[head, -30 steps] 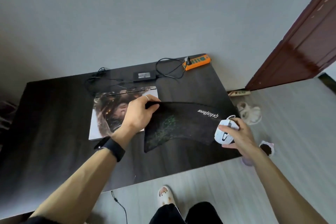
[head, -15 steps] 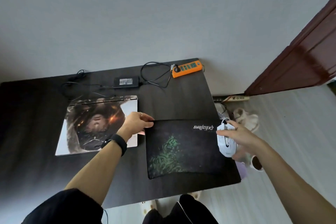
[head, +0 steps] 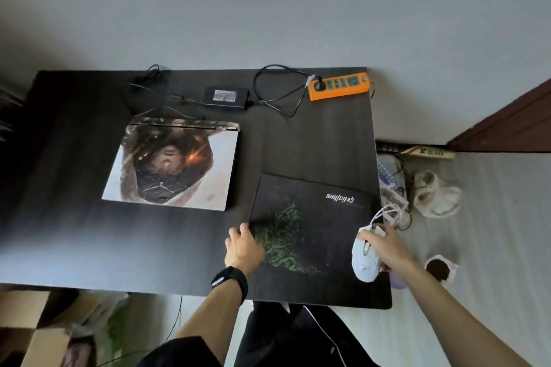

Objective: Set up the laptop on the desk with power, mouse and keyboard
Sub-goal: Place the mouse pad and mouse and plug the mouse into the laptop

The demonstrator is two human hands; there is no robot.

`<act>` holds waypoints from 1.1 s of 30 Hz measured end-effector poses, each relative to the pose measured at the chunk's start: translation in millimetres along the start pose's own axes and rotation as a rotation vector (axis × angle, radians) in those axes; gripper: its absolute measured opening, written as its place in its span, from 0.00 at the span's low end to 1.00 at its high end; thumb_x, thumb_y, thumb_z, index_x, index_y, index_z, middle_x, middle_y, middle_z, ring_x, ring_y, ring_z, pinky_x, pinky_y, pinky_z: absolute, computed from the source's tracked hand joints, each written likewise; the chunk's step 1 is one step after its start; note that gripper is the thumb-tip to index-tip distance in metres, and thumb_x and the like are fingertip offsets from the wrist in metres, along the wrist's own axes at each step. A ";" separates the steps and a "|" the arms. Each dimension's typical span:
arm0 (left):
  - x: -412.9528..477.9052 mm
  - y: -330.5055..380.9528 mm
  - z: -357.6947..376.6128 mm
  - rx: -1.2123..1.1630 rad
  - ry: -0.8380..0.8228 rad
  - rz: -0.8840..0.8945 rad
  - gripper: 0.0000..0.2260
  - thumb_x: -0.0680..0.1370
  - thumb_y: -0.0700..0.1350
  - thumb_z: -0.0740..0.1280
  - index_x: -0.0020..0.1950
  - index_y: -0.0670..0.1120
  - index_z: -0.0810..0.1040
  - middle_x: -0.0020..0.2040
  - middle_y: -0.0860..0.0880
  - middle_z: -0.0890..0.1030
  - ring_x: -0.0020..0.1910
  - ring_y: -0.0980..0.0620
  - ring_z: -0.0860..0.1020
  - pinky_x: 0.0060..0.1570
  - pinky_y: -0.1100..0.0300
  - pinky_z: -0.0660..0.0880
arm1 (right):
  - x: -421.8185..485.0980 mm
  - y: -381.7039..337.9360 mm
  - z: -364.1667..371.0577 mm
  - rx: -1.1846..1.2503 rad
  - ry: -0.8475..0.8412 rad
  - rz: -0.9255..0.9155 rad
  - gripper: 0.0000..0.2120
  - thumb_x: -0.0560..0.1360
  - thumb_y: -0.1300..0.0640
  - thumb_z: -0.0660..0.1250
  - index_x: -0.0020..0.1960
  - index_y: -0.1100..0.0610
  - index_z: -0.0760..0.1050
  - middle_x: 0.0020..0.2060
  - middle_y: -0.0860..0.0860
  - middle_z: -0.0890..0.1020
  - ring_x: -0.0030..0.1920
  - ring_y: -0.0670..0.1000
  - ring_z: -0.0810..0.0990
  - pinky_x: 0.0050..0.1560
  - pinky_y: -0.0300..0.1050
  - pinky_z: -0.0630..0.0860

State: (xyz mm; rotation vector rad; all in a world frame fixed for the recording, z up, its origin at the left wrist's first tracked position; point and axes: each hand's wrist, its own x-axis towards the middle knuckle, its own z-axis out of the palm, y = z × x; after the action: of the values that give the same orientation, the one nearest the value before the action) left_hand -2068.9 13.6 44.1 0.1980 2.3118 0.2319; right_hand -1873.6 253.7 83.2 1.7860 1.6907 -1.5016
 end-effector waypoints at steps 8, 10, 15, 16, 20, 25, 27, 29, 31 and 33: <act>7.4 -25.8 16.5 -0.132 0.040 -0.087 0.16 0.81 0.47 0.63 0.65 0.40 0.68 0.64 0.38 0.71 0.62 0.37 0.73 0.59 0.45 0.72 | 12.3 42.3 26.1 -0.018 0.101 0.106 0.32 0.59 0.37 0.70 0.56 0.55 0.73 0.44 0.52 0.85 0.45 0.56 0.84 0.53 0.58 0.81; 6.6 -31.6 17.7 -0.147 0.031 -0.096 0.14 0.82 0.47 0.62 0.63 0.41 0.71 0.63 0.39 0.73 0.61 0.38 0.74 0.58 0.48 0.72 | 11.6 51.2 35.1 -0.024 0.101 0.093 0.33 0.63 0.39 0.72 0.61 0.57 0.70 0.49 0.54 0.83 0.50 0.59 0.83 0.57 0.58 0.79; -4.2 -45.6 20.3 -0.122 0.065 -0.069 0.13 0.81 0.51 0.62 0.62 0.46 0.76 0.60 0.44 0.76 0.58 0.42 0.77 0.51 0.54 0.71 | -14.1 29.3 49.4 -0.047 0.099 0.061 0.27 0.73 0.47 0.71 0.66 0.54 0.64 0.51 0.53 0.79 0.51 0.57 0.78 0.57 0.53 0.75; -6.0 -48.2 20.6 -0.123 0.075 -0.074 0.13 0.81 0.51 0.62 0.61 0.47 0.77 0.60 0.44 0.76 0.57 0.43 0.77 0.51 0.53 0.71 | -10.9 27.2 51.7 -0.039 0.102 0.055 0.27 0.73 0.47 0.71 0.66 0.55 0.65 0.51 0.53 0.80 0.51 0.57 0.79 0.57 0.53 0.76; -11.6 -53.5 23.4 -0.141 0.113 -0.106 0.11 0.81 0.52 0.62 0.60 0.48 0.76 0.58 0.45 0.75 0.55 0.42 0.77 0.51 0.50 0.74 | -1.6 21.7 58.5 -0.030 0.103 0.031 0.25 0.72 0.46 0.72 0.63 0.55 0.68 0.49 0.53 0.82 0.50 0.59 0.81 0.57 0.56 0.78; -16.6 -55.0 27.9 -0.145 0.185 -0.104 0.11 0.82 0.52 0.61 0.59 0.50 0.76 0.57 0.45 0.75 0.53 0.42 0.78 0.46 0.52 0.72 | 2.6 26.4 55.3 -0.057 0.085 0.010 0.20 0.74 0.48 0.71 0.59 0.54 0.68 0.46 0.52 0.81 0.47 0.57 0.80 0.51 0.50 0.75; -16.7 -55.9 29.2 -0.146 0.202 -0.093 0.11 0.82 0.52 0.60 0.60 0.50 0.75 0.57 0.46 0.74 0.53 0.42 0.77 0.45 0.52 0.71 | 4.2 33.0 52.5 -0.049 0.081 -0.011 0.19 0.74 0.49 0.72 0.59 0.54 0.69 0.46 0.51 0.81 0.47 0.56 0.80 0.50 0.50 0.75; -15.5 -55.9 28.8 -0.142 0.204 -0.088 0.11 0.82 0.52 0.60 0.60 0.50 0.75 0.57 0.45 0.74 0.53 0.42 0.77 0.47 0.51 0.73 | 6.1 40.3 49.7 -0.002 0.095 -0.023 0.19 0.73 0.49 0.72 0.60 0.54 0.71 0.47 0.51 0.83 0.47 0.54 0.82 0.53 0.53 0.77; -13.8 -55.3 28.0 -0.135 0.187 -0.090 0.11 0.82 0.52 0.60 0.60 0.49 0.74 0.57 0.45 0.74 0.54 0.42 0.77 0.49 0.49 0.74 | 3.1 43.4 44.8 0.030 0.143 -0.031 0.17 0.74 0.50 0.72 0.58 0.55 0.73 0.46 0.51 0.83 0.45 0.53 0.82 0.50 0.50 0.76; -11.9 -53.6 26.5 -0.125 0.147 -0.102 0.11 0.81 0.52 0.60 0.61 0.49 0.73 0.58 0.44 0.74 0.56 0.41 0.77 0.52 0.48 0.75 | -0.7 43.2 39.0 0.050 0.276 -0.052 0.14 0.75 0.48 0.71 0.54 0.55 0.74 0.46 0.52 0.83 0.45 0.54 0.81 0.49 0.50 0.75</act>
State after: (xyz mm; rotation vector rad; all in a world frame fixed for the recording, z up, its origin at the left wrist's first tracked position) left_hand -2045.2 -38.2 22.4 -0.0002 2.4350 0.3486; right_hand -1855.6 211.1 47.8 2.0713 1.8524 -1.3799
